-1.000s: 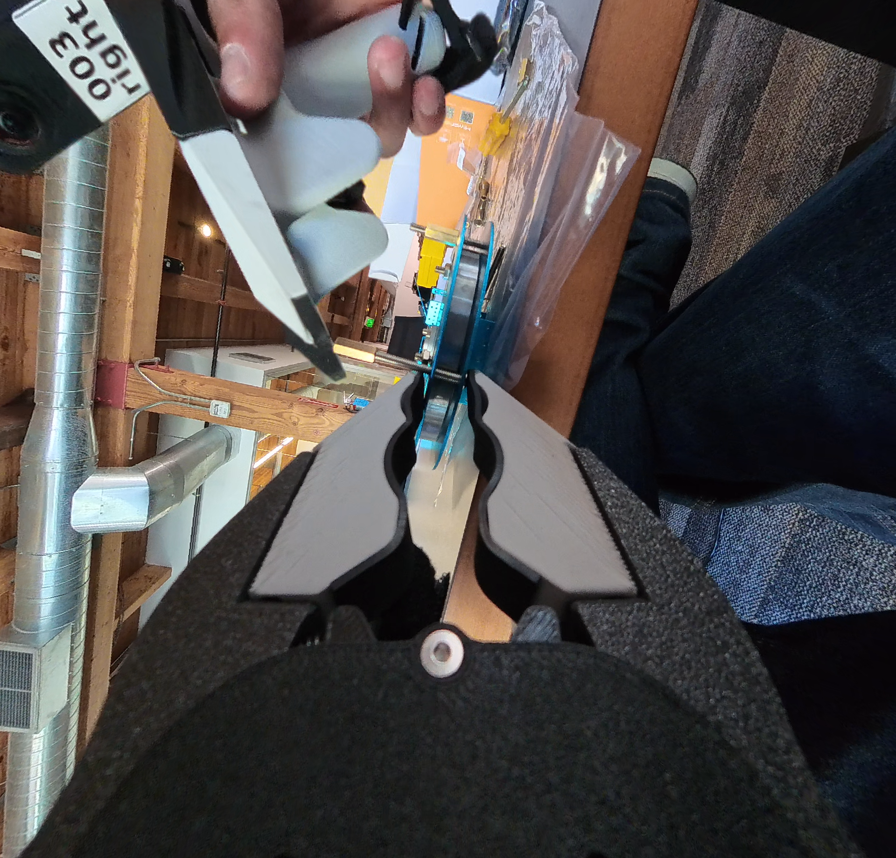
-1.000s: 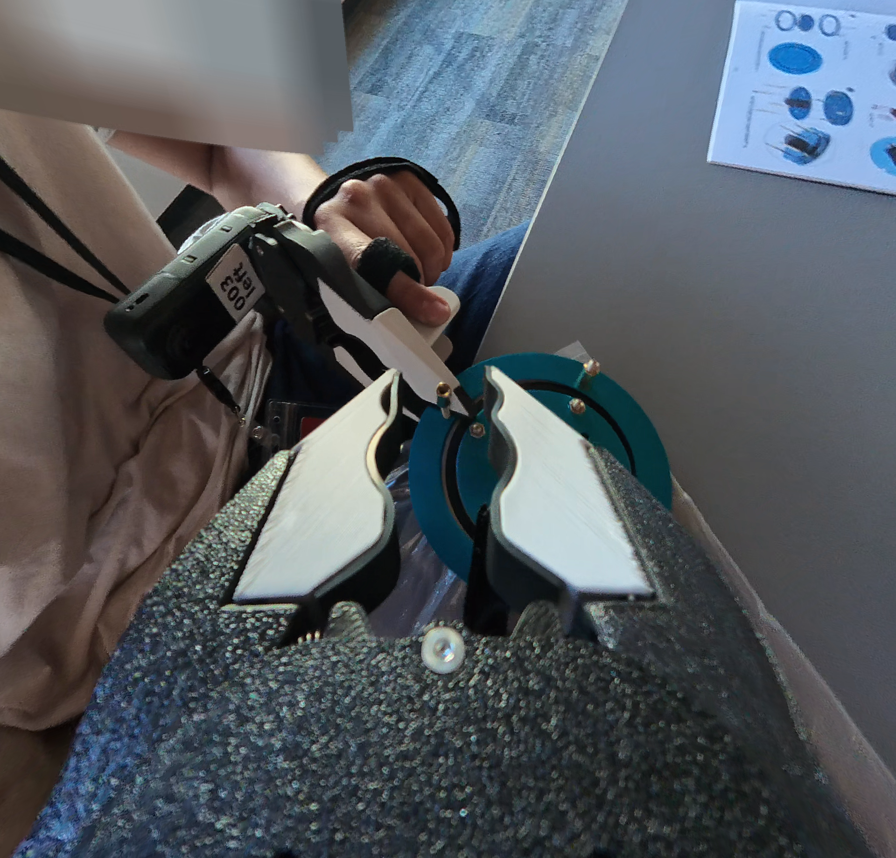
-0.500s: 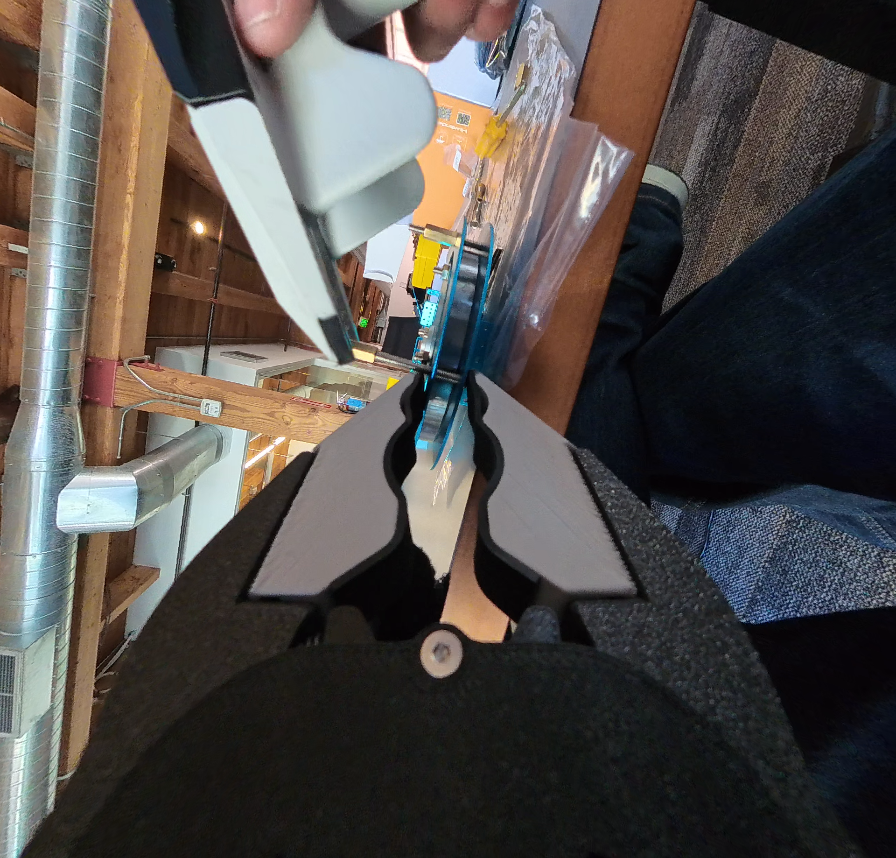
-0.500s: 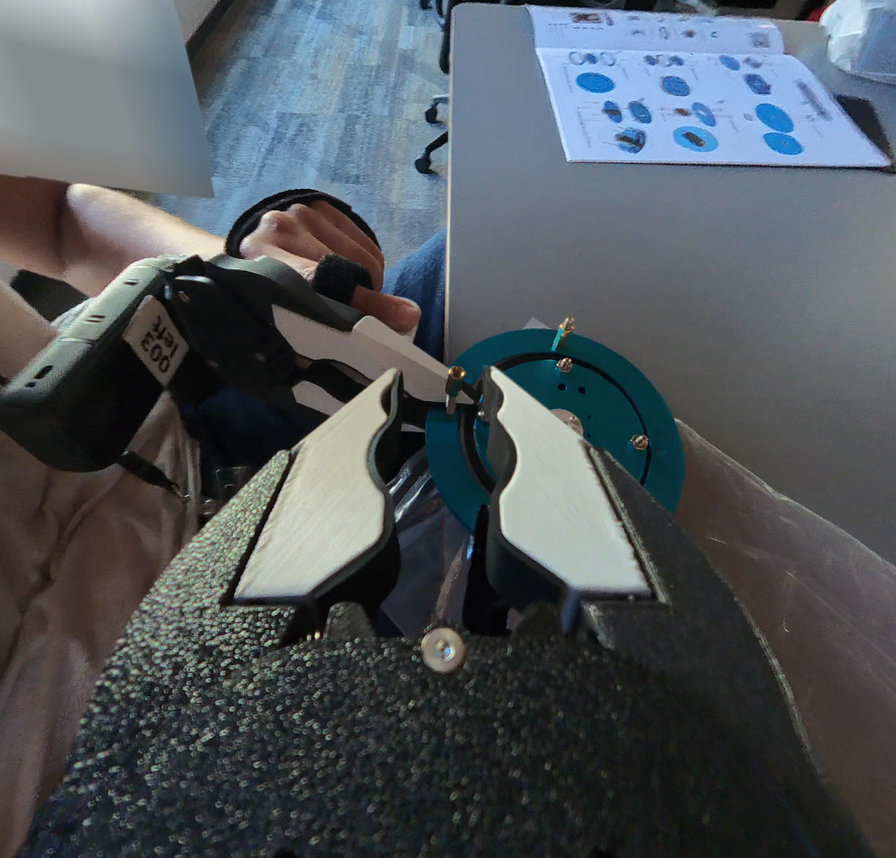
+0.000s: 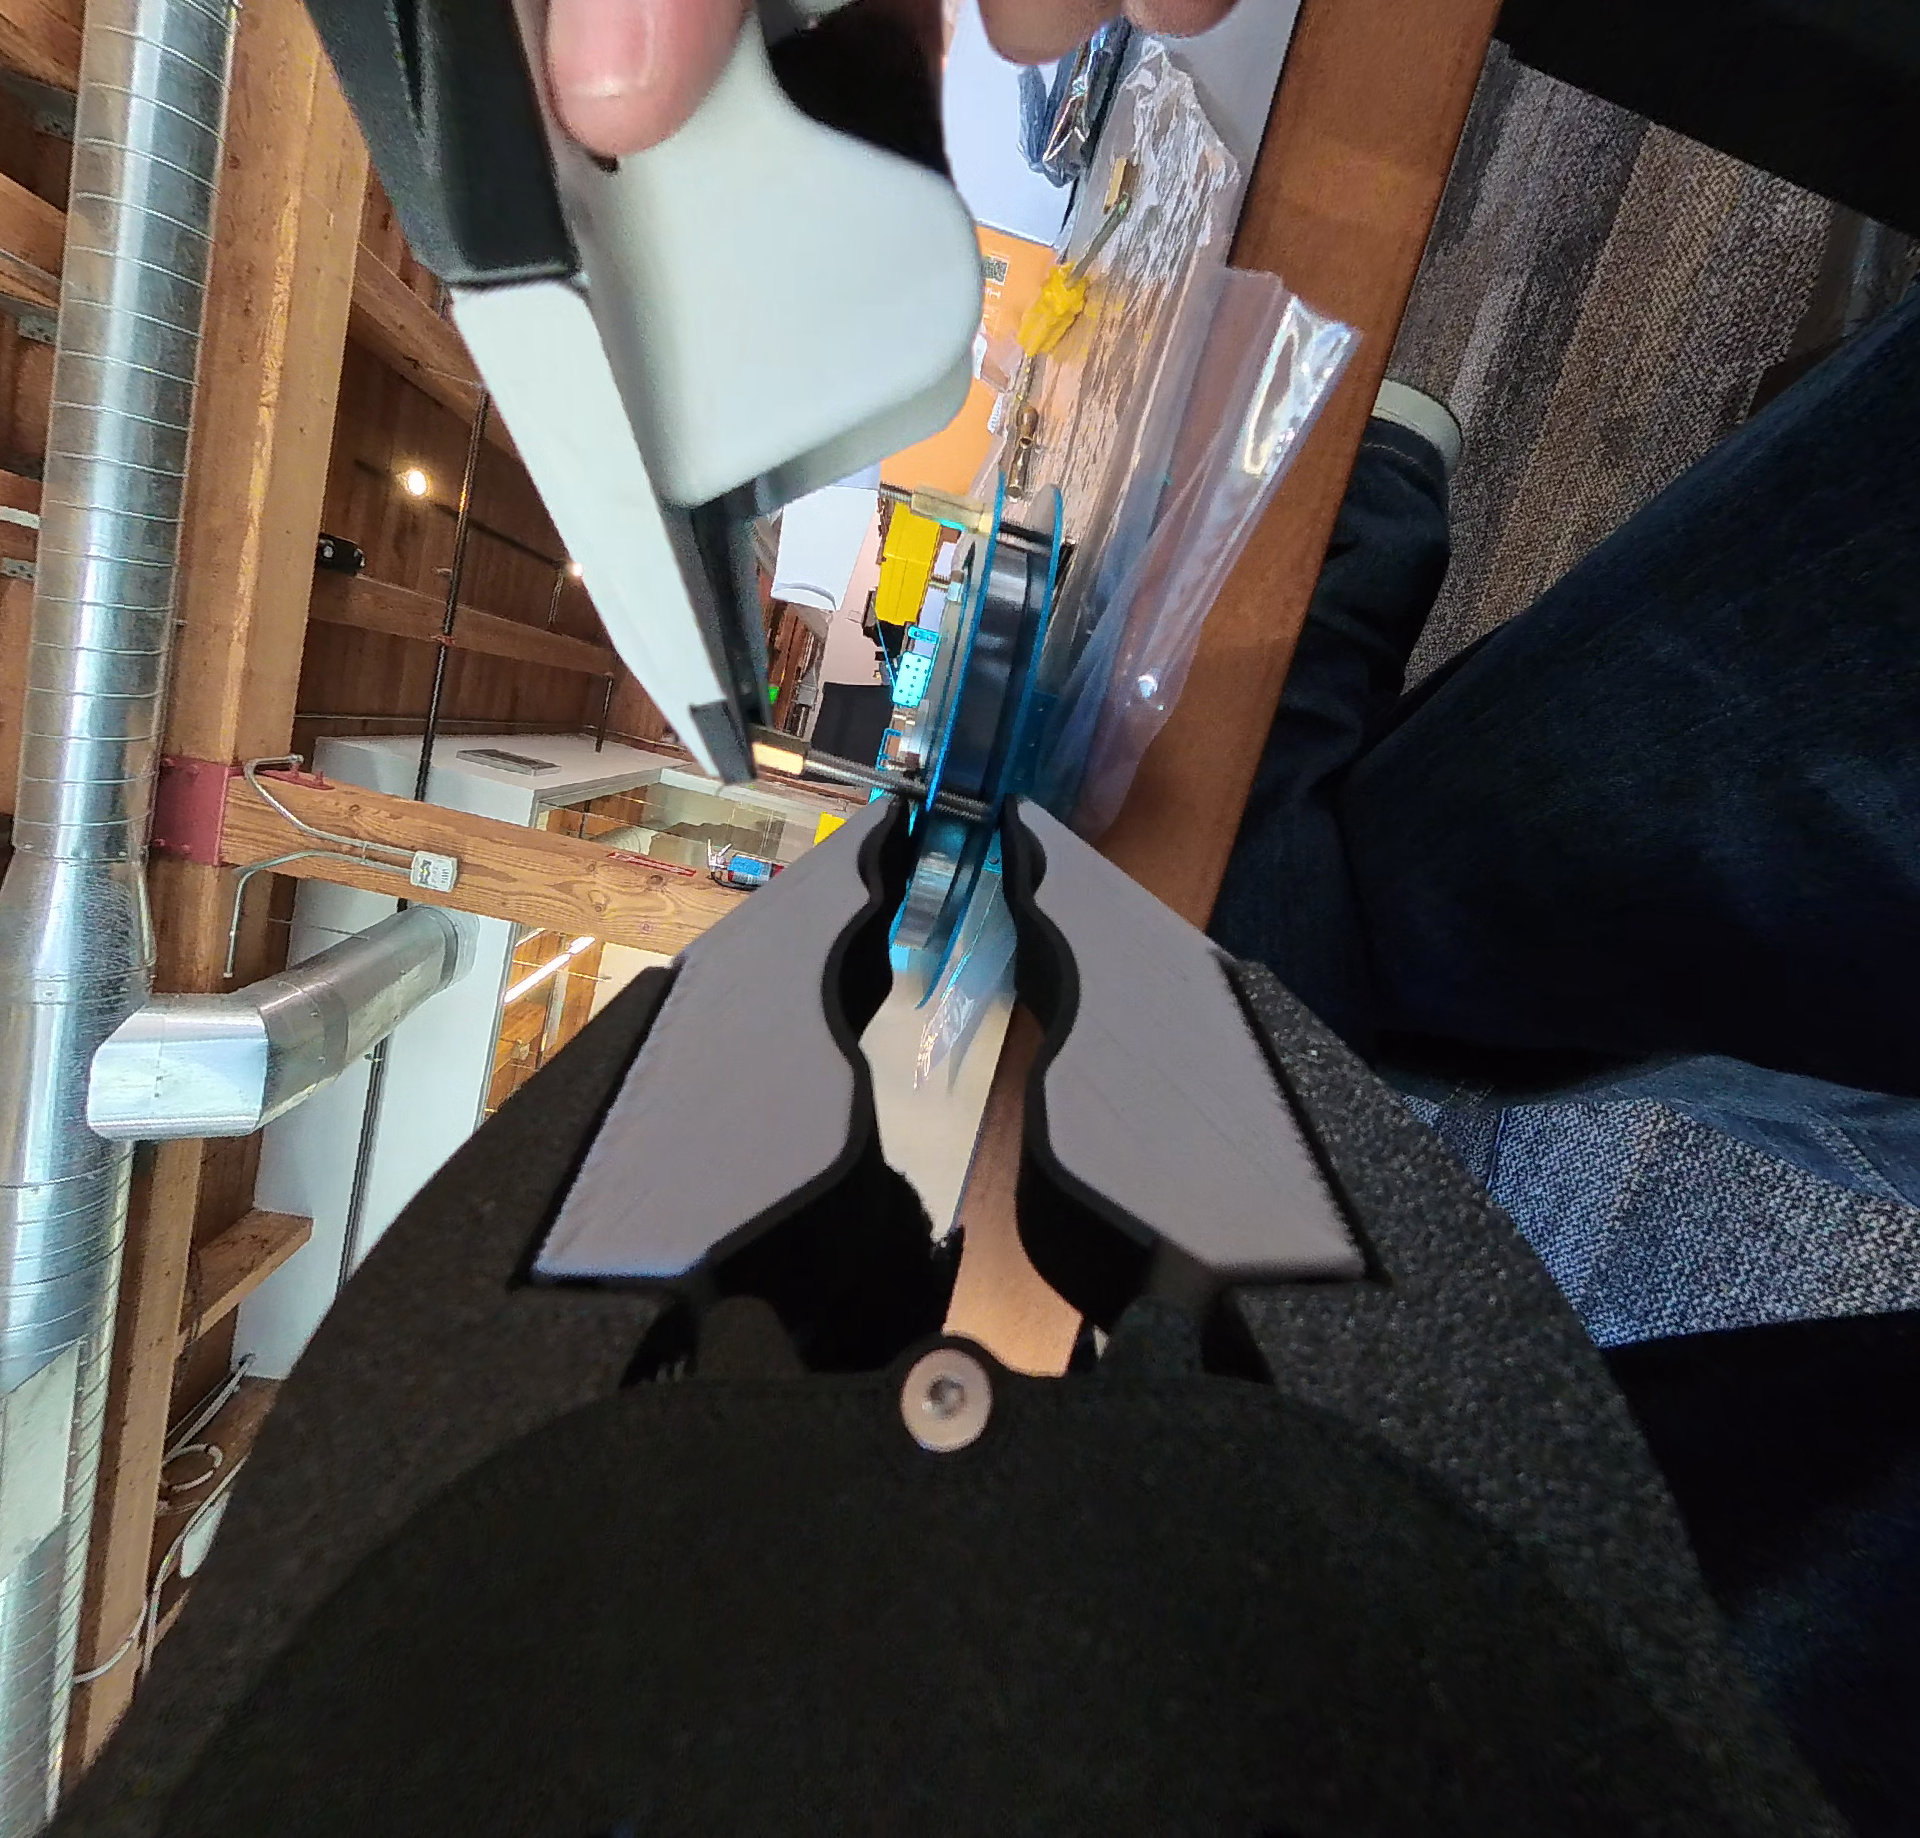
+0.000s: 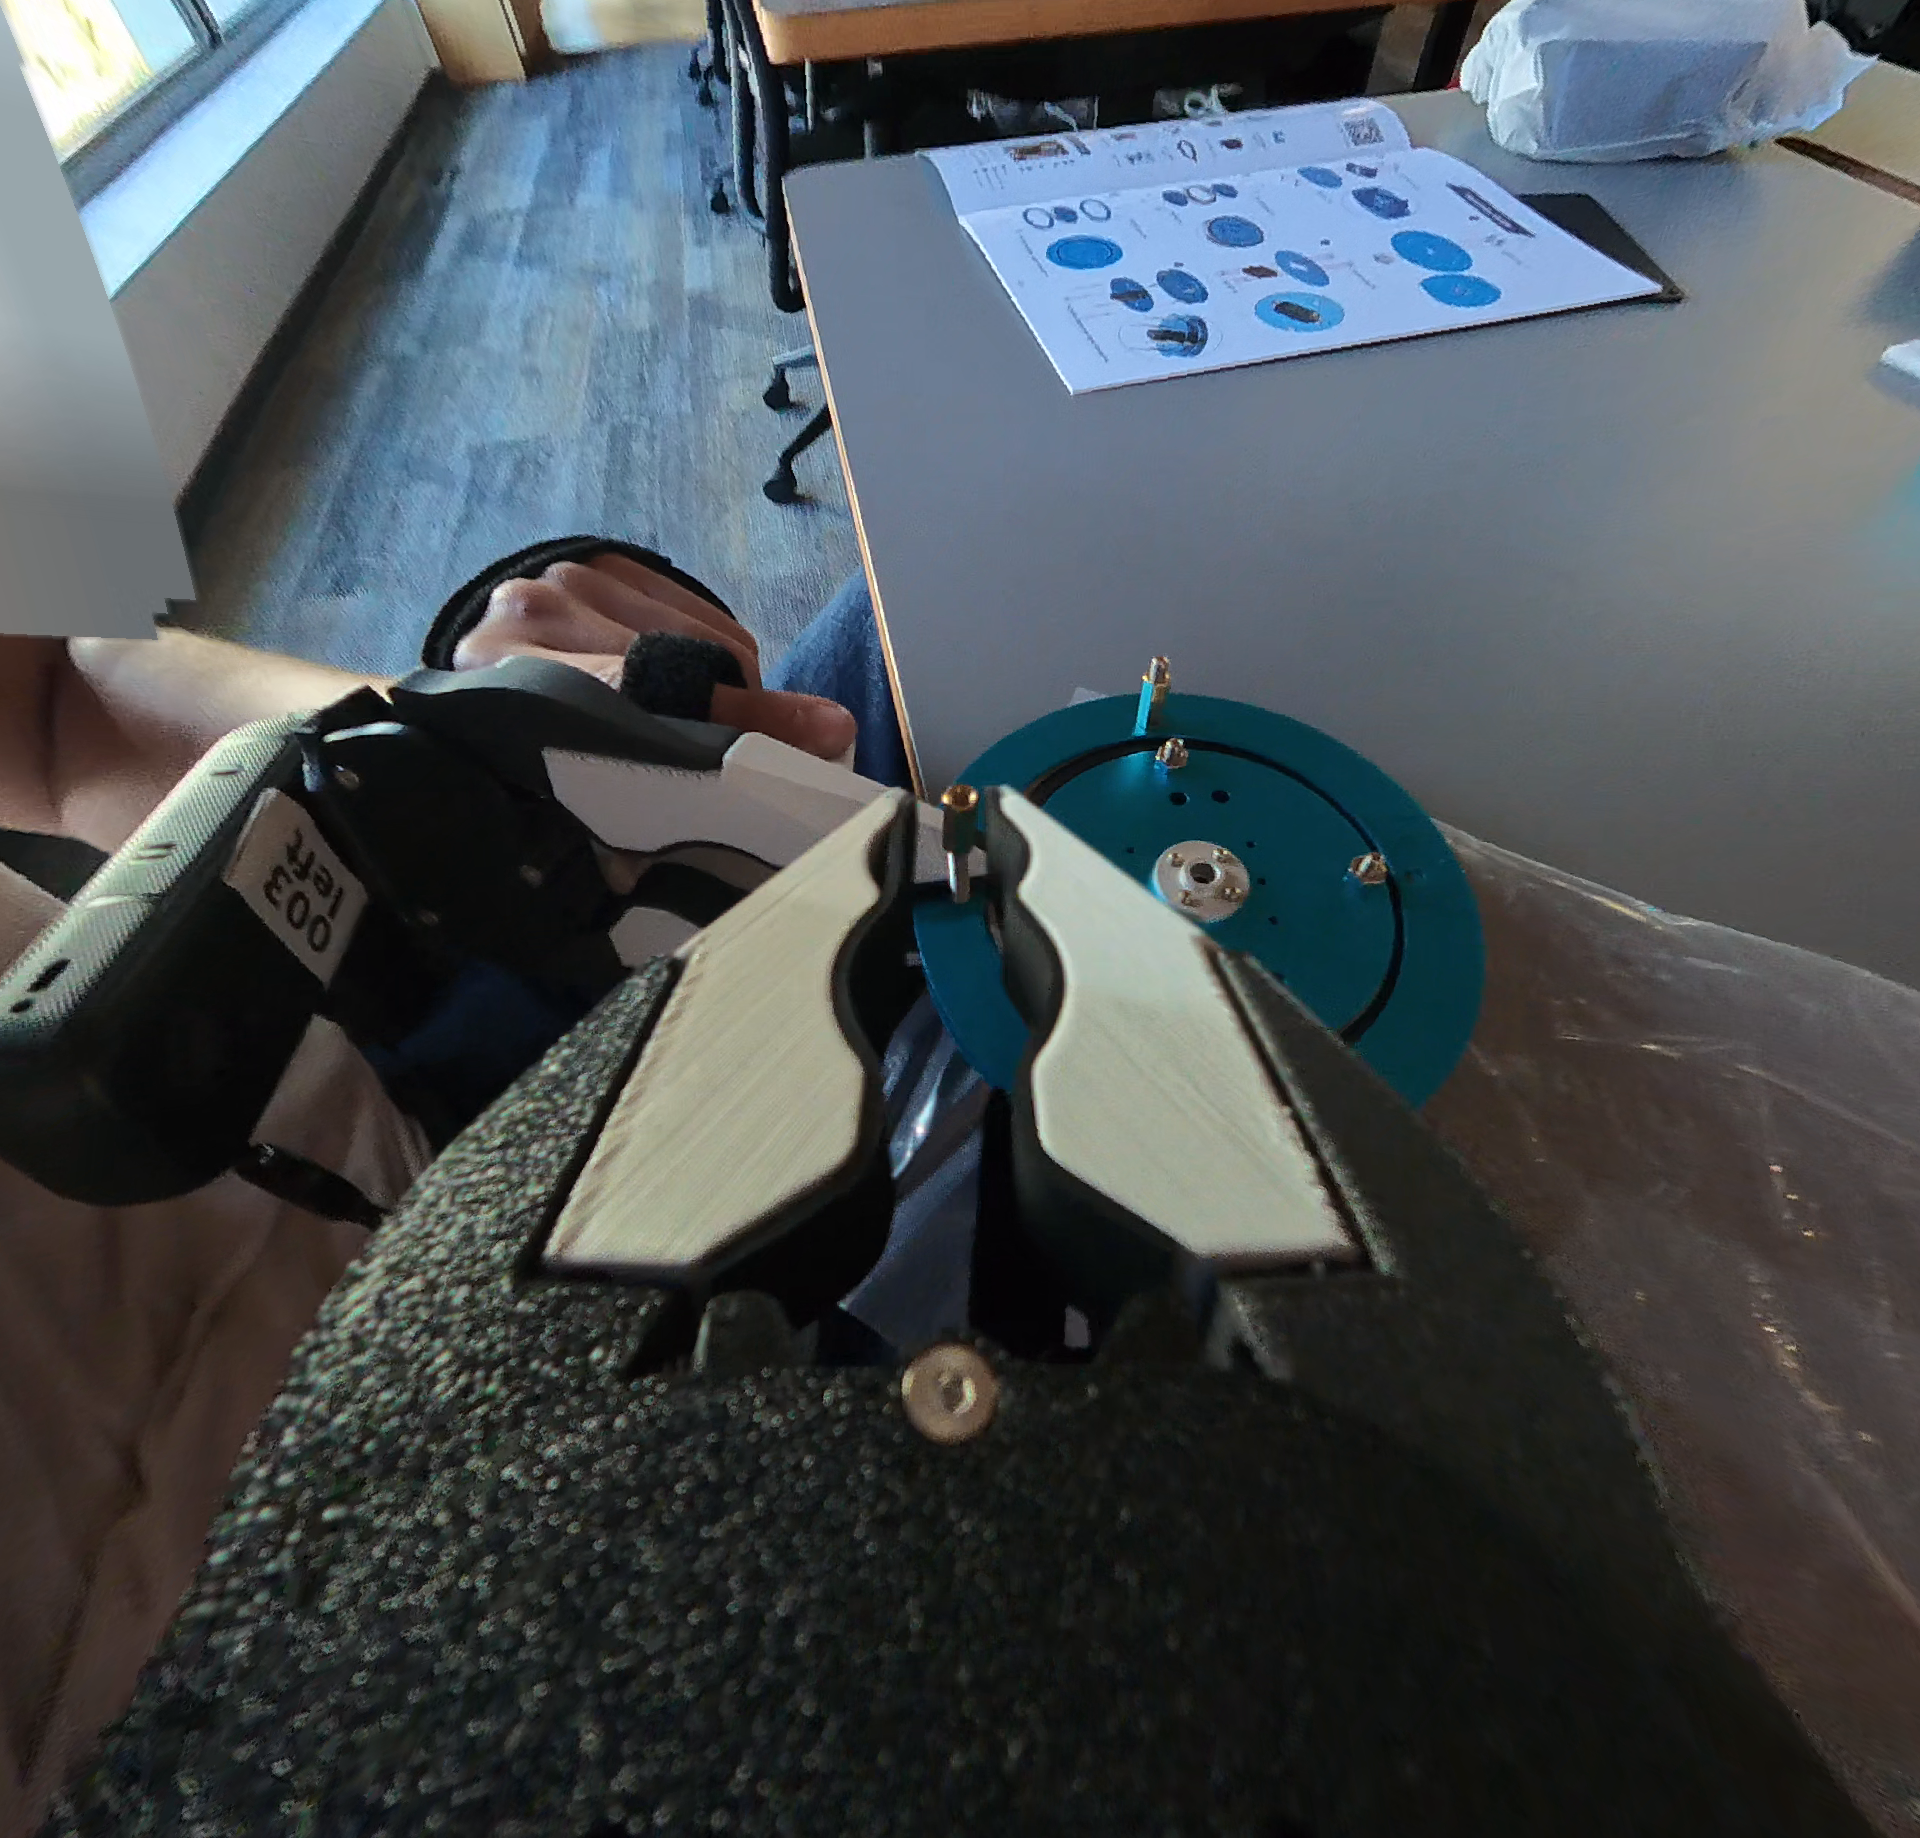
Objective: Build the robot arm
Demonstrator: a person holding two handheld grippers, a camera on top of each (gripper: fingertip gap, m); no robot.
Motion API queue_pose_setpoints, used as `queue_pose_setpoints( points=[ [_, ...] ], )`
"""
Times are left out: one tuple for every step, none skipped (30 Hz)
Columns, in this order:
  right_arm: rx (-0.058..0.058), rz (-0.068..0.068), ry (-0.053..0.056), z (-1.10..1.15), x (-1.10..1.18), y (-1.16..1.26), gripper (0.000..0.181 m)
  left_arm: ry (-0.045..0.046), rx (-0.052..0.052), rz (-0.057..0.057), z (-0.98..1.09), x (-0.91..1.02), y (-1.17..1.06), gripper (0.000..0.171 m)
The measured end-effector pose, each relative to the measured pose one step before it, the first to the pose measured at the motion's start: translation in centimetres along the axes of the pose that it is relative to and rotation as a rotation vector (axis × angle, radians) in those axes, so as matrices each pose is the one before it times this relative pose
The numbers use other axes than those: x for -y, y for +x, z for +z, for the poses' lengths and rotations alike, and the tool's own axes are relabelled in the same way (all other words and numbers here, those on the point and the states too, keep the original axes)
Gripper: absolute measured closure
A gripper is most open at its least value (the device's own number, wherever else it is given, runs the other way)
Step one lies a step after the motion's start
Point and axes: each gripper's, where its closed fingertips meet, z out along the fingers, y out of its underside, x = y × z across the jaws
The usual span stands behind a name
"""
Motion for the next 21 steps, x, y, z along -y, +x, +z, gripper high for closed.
queue_pose_setpoints(
  points=[
    [-0.0046,0.0131,0.0176,0.019,0.043,0.014,0.174,0.00075,-0.0004,-0.0014,0.001,0.022,0.008,0.155],
    [-0.0063,0.0046,0.0137,0.028,-0.026,0.111,0.175,0.00082,0.0001,-0.0018,0.011,0.027,0.005,0.155],
    [0.0018,0.0070,0.0115,-0.072,-0.020,0.019,0.176,0.00064,0.0008,0.0001,0.015,0.031,0.006,0.155],
    [0.0063,0.0083,0.0090,-0.082,-0.017,-0.050,0.175,0.00145,-0.0001,0.0012,0.002,0.035,0.008,0.155],
    [0.0043,0.0030,0.0088,-0.040,-0.016,-0.028,0.176,0.00162,-0.0006,0.0008,-0.010,0.045,0.010,0.155],
    [0.0025,-0.0086,0.0049,-0.024,-0.021,-0.043,0.176,0.00136,-0.0004,0.0000,-0.008,0.030,0.018,0.155],
    [0.0016,-0.0165,-0.0016,-0.023,-0.015,-0.050,0.176,0.00199,0.0001,0.0002,-0.009,0.026,0.007,0.155],
    [0.0013,-0.0240,-0.0059,-0.022,-0.010,-0.045,0.176,0.00147,-0.0002,0.0004,0.005,0.008,-0.004,0.155],
    [-0.0002,-0.0296,-0.0041,-0.005,0.011,-0.019,0.176,0.00081,-0.0008,-0.0006,0.001,0.004,-0.007,0.155],
    [0.0014,-0.0308,-0.0014,0.024,0.006,-0.038,0.176,0.00013,-0.0008,-0.0015,0.009,-0.010,-0.003,0.155],
    [0.0038,-0.0270,0.0026,0.046,0.010,-0.017,0.176,-0.00009,-0.0002,-0.0014,0.007,-0.016,-0.002,0.155],
    [0.0082,-0.0055,0.0009,0.037,0.009,-0.016,0.176,0.00064,0.0001,-0.0013,-0.002,-0.022,-0.012,0.155],
    [0.0141,0.0026,-0.0031,-0.003,-0.025,-0.040,0.176,0.00168,0.0005,-0.0004,0.001,-0.004,-0.003,0.155],
    [0.0210,-0.0043,-0.0093,-0.065,-0.032,-0.084,0.176,0.00215,0.0015,0.0016,0.005,0.018,-0.005,0.155],
    [0.0202,-0.0048,-0.0187,-0.099,-0.054,-0.026,0.176,0.00188,0.0021,0.0031,0.006,0.051,0.009,0.155],
    [0.0206,-0.0052,-0.0213,-0.025,-0.040,-0.032,0.176,-0.00010,0.0020,0.0029,0.007,0.043,0.007,0.155],
    [0.0206,-0.0053,-0.0244,-0.003,-0.027,0.000,0.176,-0.00039,0.0010,0.0007,0.002,0.004,-0.006,0.155],
    [0.0240,-0.0014,-0.0263,0.009,-0.035,0.014,0.176,0.00199,-0.0009,-0.0017,0.007,-0.003,0.005,0.155],
    [0.0286,-0.0026,-0.0275,0.008,-0.035,-0.007,0.176,0.00232,-0.0015,-0.0015,0.005,-0.006,-0.010,0.155],
    [0.0272,-0.0099,-0.0288,0.009,-0.056,0.009,0.176,0.00019,-0.0010,0.0004,0.009,-0.012,-0.003,0.155],
    [0.0221,-0.0137,-0.0259,0.042,-0.053,0.045,0.175,-0.00169,-0.0003,0.0004,0.011,-0.022,-0.008,0.155]
  ],
)
